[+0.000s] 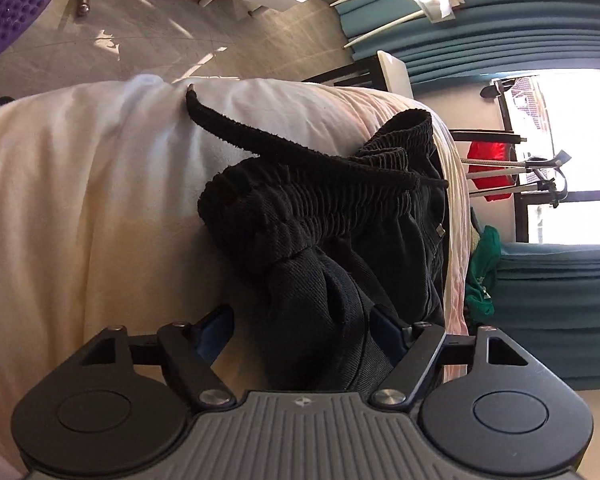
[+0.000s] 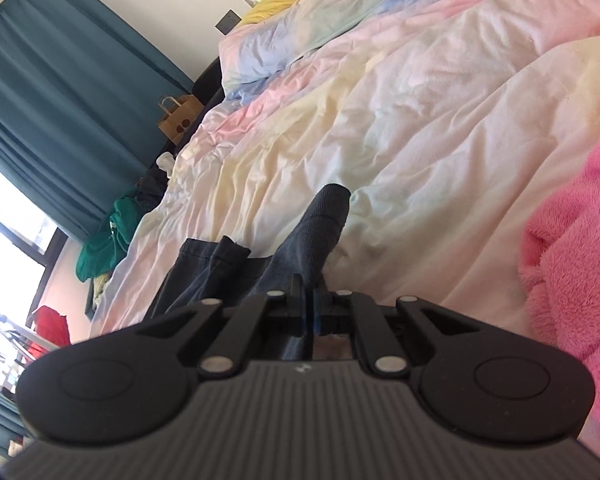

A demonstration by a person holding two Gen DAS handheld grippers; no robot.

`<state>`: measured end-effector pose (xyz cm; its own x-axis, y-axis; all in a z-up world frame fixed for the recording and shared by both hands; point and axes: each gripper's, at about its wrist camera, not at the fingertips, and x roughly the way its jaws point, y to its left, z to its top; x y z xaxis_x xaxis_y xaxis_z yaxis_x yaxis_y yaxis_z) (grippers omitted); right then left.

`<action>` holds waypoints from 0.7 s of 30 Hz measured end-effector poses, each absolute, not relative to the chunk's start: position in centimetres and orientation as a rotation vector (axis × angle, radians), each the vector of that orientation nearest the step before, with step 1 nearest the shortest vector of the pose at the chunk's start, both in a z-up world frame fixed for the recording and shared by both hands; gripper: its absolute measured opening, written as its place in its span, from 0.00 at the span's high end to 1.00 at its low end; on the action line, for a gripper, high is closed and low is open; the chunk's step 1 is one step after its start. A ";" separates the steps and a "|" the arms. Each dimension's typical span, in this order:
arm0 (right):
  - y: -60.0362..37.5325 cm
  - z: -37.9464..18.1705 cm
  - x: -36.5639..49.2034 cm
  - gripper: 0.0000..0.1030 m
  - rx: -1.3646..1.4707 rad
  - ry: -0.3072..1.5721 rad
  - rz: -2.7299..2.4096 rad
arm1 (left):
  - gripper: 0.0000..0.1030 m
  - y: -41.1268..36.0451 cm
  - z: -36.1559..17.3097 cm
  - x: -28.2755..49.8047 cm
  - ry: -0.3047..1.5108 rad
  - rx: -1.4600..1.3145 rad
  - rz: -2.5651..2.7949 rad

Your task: Fold clothes

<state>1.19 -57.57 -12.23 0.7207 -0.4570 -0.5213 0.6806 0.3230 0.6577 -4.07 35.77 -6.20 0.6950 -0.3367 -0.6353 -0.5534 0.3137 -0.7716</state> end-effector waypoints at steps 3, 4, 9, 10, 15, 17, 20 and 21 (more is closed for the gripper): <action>-57.3 -11.7 1.1 0.94 0.982 0.238 -0.754 | 0.55 35.3 -6.8 -3.8 0.823 -1.312 0.165; -57.2 -11.6 1.0 0.94 0.996 0.227 -0.752 | 0.61 35.3 -6.7 -3.8 0.812 -1.314 0.166; -56.9 -10.3 0.9 0.94 0.997 0.198 -0.748 | 0.85 35.0 -5.6 -4.9 0.760 -1.329 0.156; -56.8 -10.0 0.9 0.94 0.992 0.195 -0.744 | 0.86 35.0 -5.1 -5.3 0.745 -1.336 0.149; -56.7 -8.3 0.4 0.94 0.959 0.185 -0.707 | 0.88 35.2 -2.2 -6.3 0.668 -1.352 0.071; -57.0 -7.8 -0.3 0.94 0.979 0.172 -0.699 | 0.90 35.4 -1.0 -6.7 0.655 -1.338 0.058; -57.5 -7.1 -1.1 0.94 0.983 0.157 -0.686 | 0.91 35.6 0.3 -7.0 0.633 -1.346 0.043; -57.6 -6.9 -1.1 0.94 0.975 0.153 -0.679 | 0.91 35.5 0.5 -7.0 0.627 -1.358 0.037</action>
